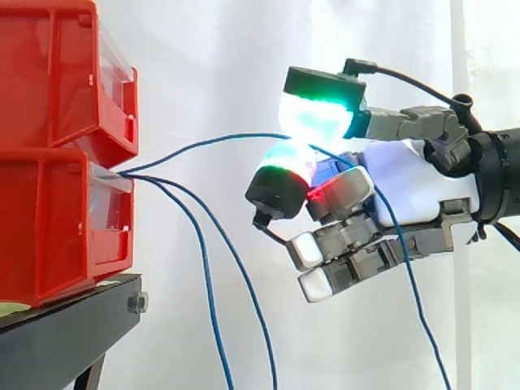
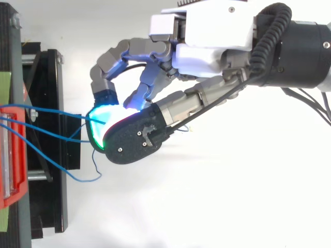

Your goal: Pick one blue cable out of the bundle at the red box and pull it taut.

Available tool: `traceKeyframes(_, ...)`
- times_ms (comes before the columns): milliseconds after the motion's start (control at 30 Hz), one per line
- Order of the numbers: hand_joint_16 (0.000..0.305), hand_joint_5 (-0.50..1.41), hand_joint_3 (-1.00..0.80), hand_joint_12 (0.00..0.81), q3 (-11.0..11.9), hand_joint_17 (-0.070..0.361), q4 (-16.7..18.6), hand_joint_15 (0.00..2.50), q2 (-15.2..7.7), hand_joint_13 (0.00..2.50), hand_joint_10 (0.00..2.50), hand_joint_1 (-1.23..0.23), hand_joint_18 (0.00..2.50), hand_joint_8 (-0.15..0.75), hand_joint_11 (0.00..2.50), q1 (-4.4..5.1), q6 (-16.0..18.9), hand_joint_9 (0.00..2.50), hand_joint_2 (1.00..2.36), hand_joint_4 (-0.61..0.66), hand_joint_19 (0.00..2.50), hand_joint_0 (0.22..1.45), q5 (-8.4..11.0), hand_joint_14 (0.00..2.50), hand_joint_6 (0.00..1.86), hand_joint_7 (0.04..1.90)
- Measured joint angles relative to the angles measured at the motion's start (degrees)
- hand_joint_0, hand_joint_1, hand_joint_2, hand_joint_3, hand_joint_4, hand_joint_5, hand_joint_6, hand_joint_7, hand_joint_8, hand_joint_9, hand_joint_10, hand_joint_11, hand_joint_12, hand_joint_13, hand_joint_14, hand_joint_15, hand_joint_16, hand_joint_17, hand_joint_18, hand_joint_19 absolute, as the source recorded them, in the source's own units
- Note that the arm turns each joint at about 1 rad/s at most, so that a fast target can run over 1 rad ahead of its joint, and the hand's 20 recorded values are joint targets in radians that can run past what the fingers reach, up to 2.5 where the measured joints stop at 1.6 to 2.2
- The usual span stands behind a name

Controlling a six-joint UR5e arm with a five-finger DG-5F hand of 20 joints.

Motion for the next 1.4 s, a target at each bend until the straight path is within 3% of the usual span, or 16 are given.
traceKeyframes(233, 0.052, -0.12, -0.1, 0.363, 0.58, 0.117, -2.58, 0.51, 1.24, 0.81, 0.02, -0.85, 0.63, 0.348, 1.31, -0.32, -0.71, 1.17, 1.02, 0.12, 0.39, 0.63, -0.07, 0.02, 0.84, 1.29)
traceKeyframes(600, 0.052, -0.13, -0.07, 0.363, 0.65, 0.116, -9.64, 0.51, 3.45, 0.79, 0.02, -0.85, 0.62, 0.352, 1.29, -0.46, -5.79, 1.15, 1.02, 0.12, 0.39, 0.63, 0.18, 0.02, 0.86, 1.33)
traceKeyframes(767, 0.052, -0.13, -0.07, 0.363, 0.65, 0.117, -10.03, 0.5, 3.51, 0.78, 0.02, -0.85, 0.62, 0.355, 1.29, -0.47, -7.62, 1.15, 1.02, 0.13, 0.39, 0.63, 0.4, 0.02, 0.86, 1.32)
traceKeyframes(1133, 0.052, -0.13, -0.08, 0.366, 0.29, 0.118, -9.98, 0.49, 3.46, 0.79, 0.02, -0.84, 0.62, 0.362, 1.31, -0.47, -8.17, 1.16, 1.02, 0.13, 0.39, 0.63, 0.38, 0.02, 0.87, 1.29)
traceKeyframes(1400, 0.052, -0.13, -0.09, 0.367, -3.22, 0.118, -9.2, 0.5, 3.5, 0.79, 0.02, -0.83, 0.61, 0.357, 1.31, -0.25, -7.85, 1.15, 1.02, 0.13, 0.39, 0.64, 0.27, 0.02, 0.88, 1.27)
